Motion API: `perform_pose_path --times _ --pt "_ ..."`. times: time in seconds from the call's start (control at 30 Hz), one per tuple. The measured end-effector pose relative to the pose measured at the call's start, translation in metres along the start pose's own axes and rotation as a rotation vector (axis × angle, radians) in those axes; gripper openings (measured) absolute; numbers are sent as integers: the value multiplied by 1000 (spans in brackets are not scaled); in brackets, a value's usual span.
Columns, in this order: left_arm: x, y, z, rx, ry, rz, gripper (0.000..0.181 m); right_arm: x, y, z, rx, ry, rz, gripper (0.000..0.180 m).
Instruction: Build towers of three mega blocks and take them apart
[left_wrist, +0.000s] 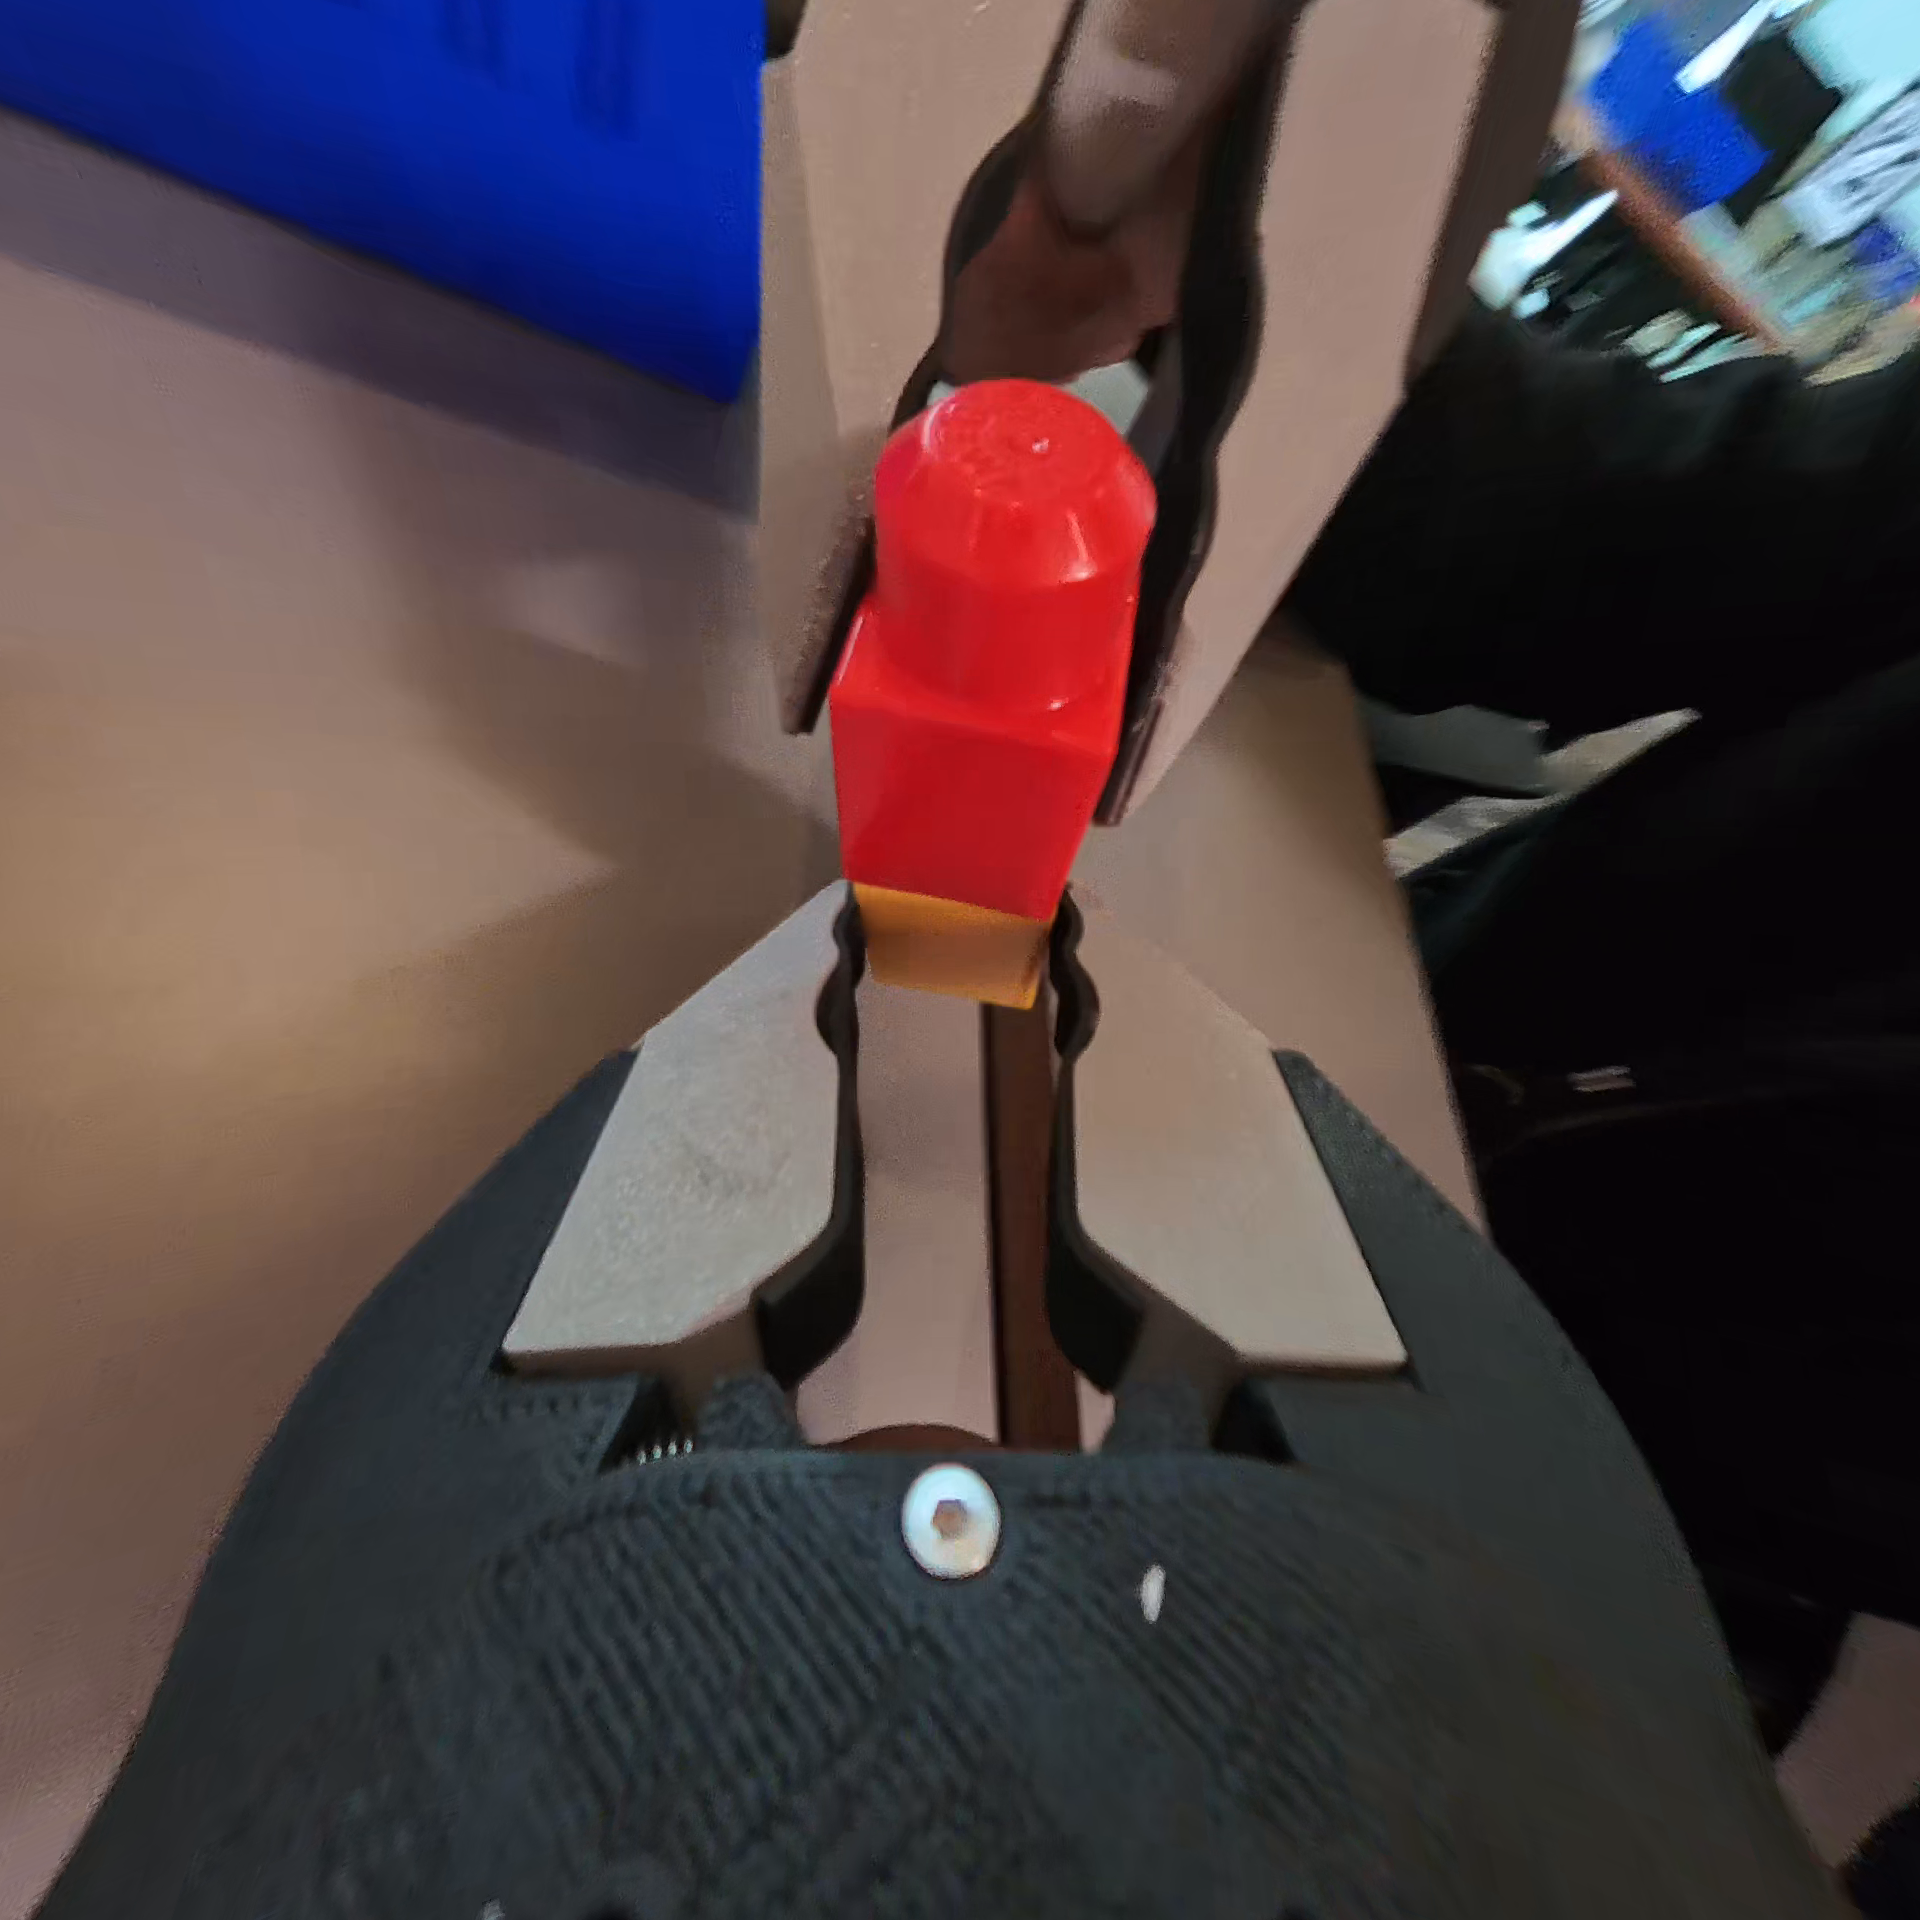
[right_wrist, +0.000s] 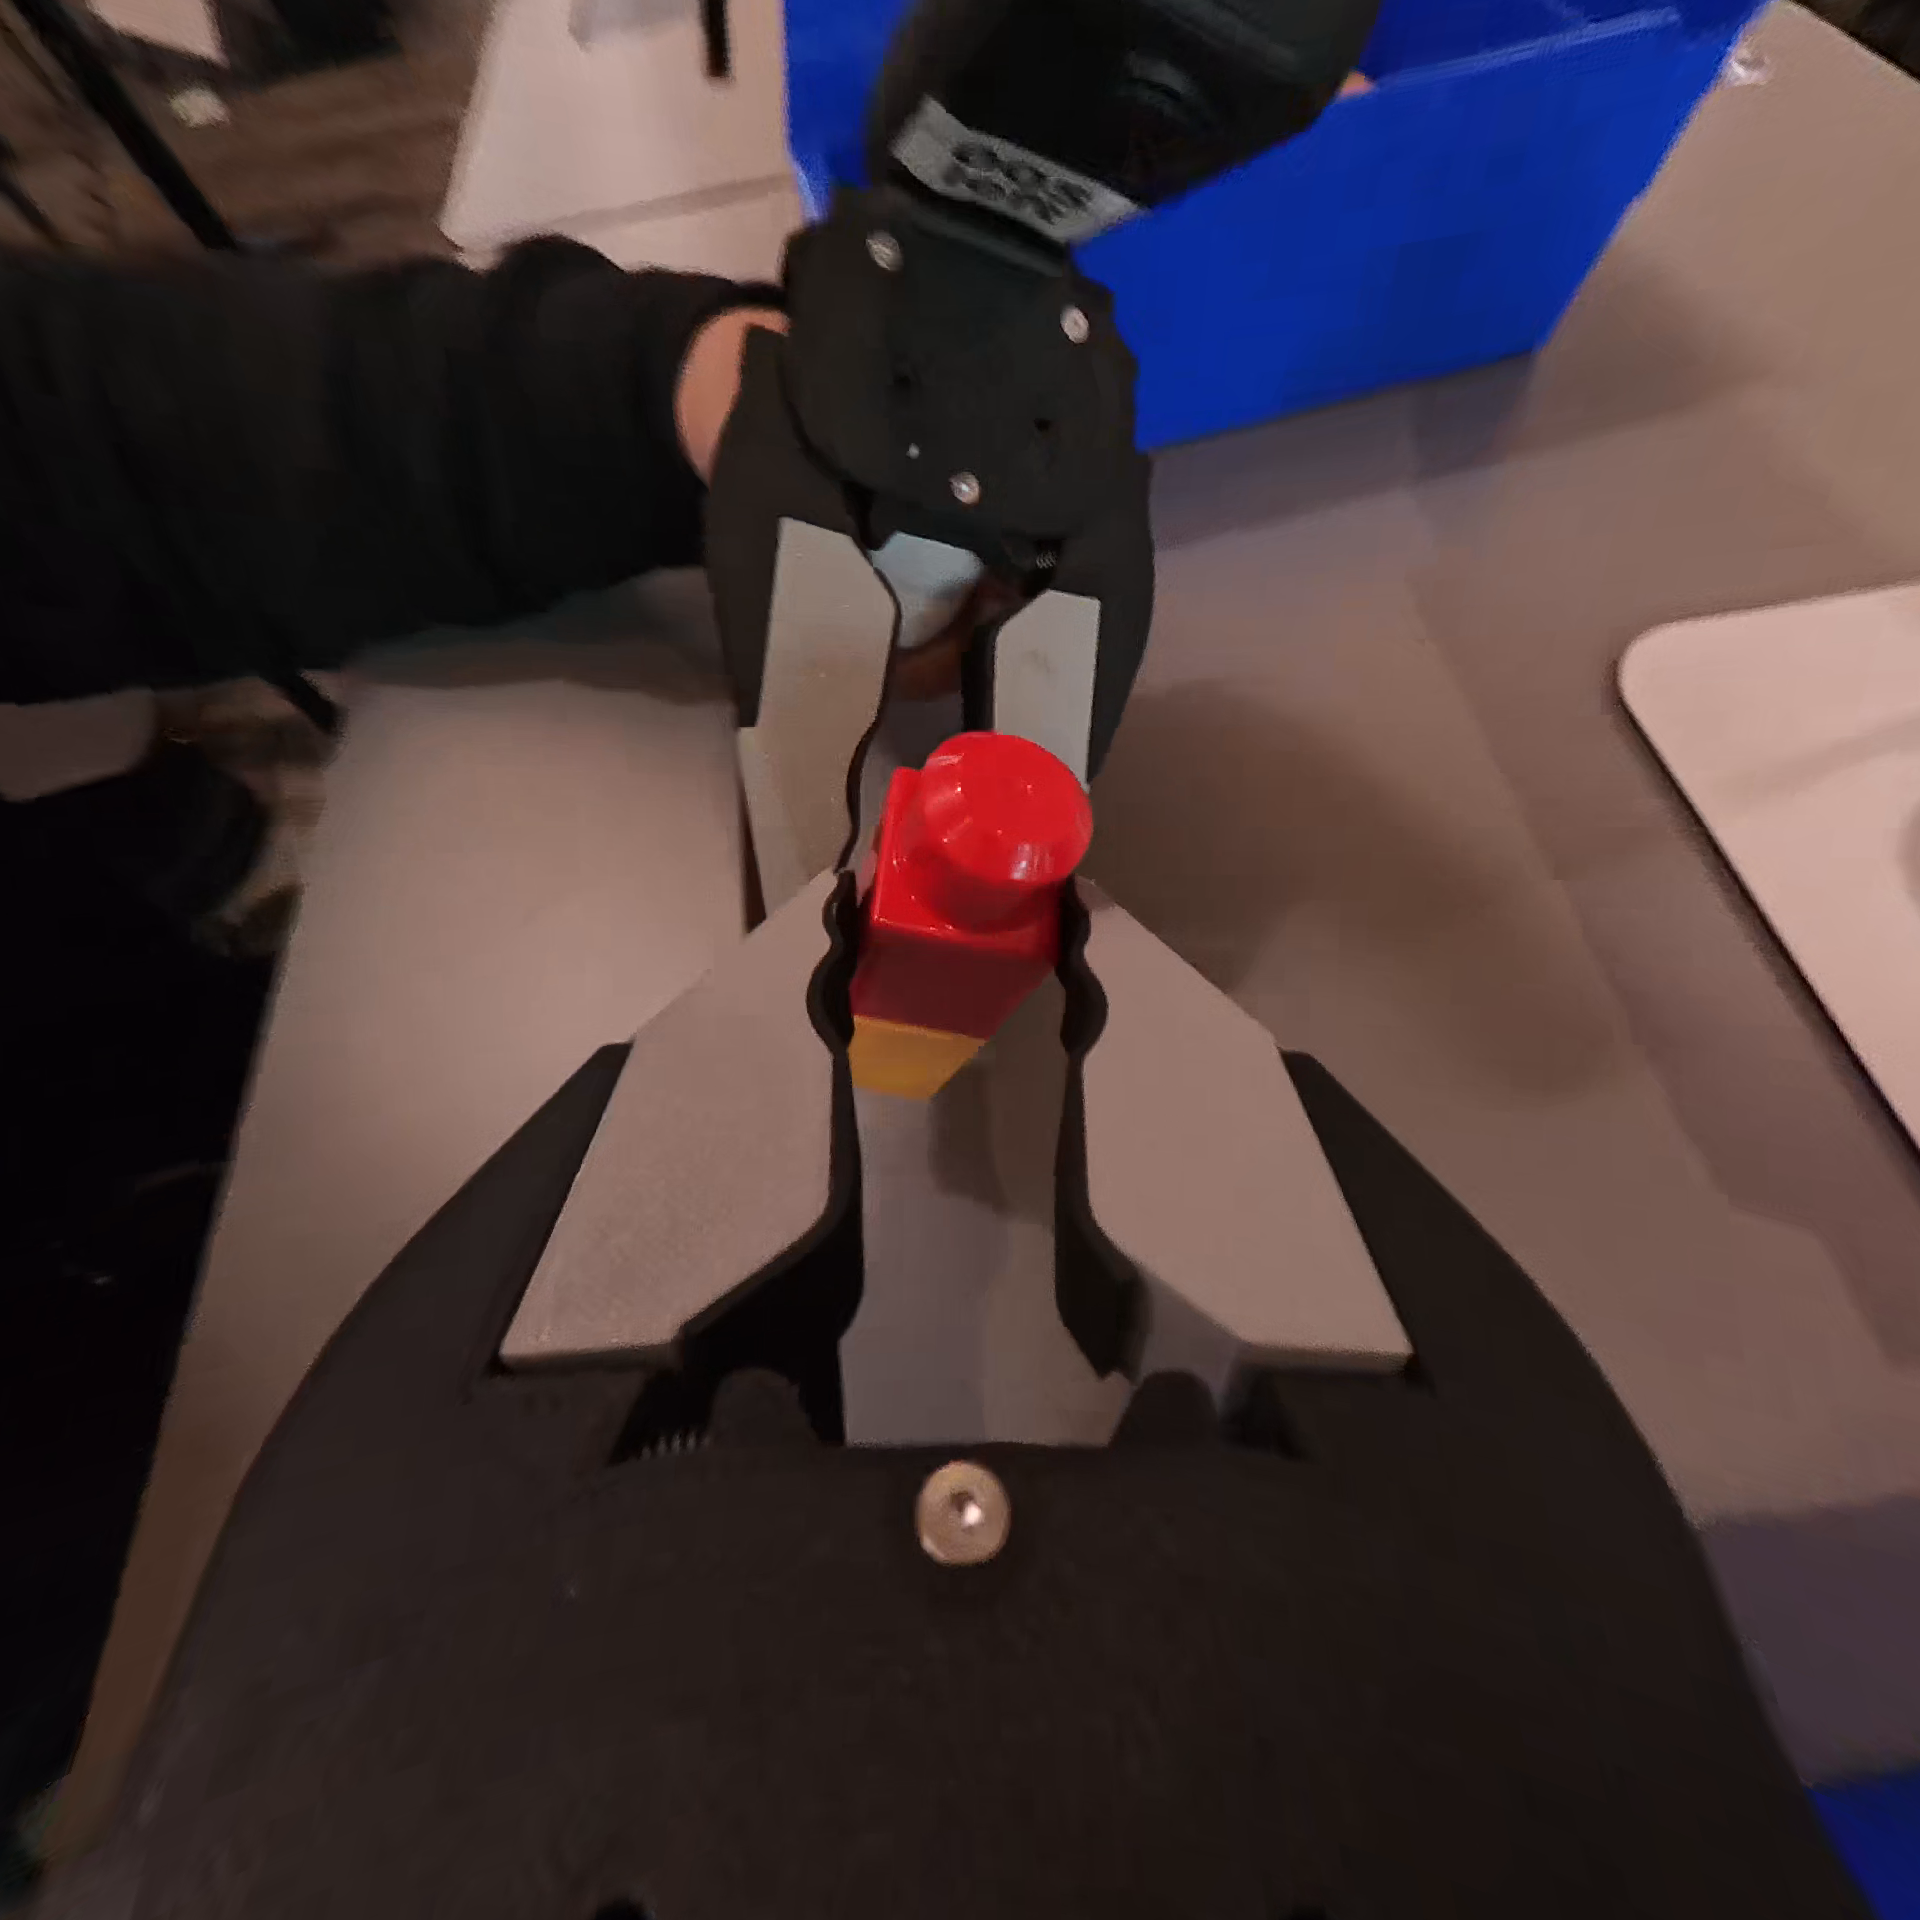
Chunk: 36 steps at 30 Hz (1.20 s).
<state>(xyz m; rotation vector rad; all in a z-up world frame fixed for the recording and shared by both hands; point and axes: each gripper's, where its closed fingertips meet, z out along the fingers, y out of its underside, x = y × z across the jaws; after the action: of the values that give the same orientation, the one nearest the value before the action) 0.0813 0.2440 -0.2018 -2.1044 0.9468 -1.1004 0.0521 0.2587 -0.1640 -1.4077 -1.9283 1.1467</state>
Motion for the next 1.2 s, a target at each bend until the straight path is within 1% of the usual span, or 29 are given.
perform_pose_path --times 0.07,0.17,0.27,0.4,0.43,0.57,0.63,0.73,0.8,1.07,1.2 --pt "15 -4 -1 23 77 10 33 -12 -8 -6 59 -98 18 36" --pt "18 -4 -1 21 76 20 33 -18 -10 -9 89 -172 53 35" --pt "8 -7 -2 26 0 0 33 -11 -8 -8 89 -157 107 35" --pt "-8 -7 -3 22 -105 -30 33 4 -4 -5 52 -46 134 35" --pt "-9 -5 -3 14 -107 -35 33 6 -2 -4 43 -35 141 35" --pt "-8 -3 -1 17 -76 -46 33 5 1 -2 37 -49 151 35" --pt "1 -4 -1 29 -17 -58 32 1 -1 -4 52 -86 155 35" --pt "7 -8 -3 49 17 -57 32 -4 -7 -7 88 -128 161 35" --pt "10 -9 -4 51 25 -51 32 -7 -8 -9 99 -149 157 35" --pt "6 -8 -4 64 29 -76 33 -3 -7 -6 98 -140 176 35" --pt "9 -12 -8 100 70 -106 33 -2 -15 -7 169 -170 238 35"
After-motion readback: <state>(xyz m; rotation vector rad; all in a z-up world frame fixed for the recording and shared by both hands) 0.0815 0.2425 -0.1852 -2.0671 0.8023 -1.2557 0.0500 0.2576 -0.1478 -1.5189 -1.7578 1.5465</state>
